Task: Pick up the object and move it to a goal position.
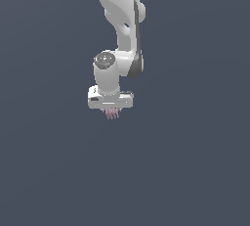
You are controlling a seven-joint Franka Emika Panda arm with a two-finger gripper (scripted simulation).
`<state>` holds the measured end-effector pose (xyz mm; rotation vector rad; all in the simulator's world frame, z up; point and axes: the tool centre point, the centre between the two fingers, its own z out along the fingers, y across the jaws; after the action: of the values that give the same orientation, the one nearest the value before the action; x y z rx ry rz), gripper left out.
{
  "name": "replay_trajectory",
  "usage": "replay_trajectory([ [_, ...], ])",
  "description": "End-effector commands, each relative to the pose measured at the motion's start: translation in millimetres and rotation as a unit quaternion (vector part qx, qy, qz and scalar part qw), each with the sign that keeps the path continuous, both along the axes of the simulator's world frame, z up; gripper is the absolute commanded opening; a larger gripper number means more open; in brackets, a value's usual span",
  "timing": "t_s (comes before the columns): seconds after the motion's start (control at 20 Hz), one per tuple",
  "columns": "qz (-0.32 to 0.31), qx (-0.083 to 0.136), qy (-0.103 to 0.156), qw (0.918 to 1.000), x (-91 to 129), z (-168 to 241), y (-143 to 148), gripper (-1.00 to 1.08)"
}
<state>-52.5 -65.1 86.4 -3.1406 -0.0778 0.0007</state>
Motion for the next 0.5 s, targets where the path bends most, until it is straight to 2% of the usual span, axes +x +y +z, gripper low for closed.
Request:
replay_trajectory([
  [0.0, 0.0, 0.0, 0.0, 1.0, -6, 17, -4, -1.0],
  [0.45, 0.0, 0.0, 0.0, 1.0, -33, 99, -22, -1.0],
])
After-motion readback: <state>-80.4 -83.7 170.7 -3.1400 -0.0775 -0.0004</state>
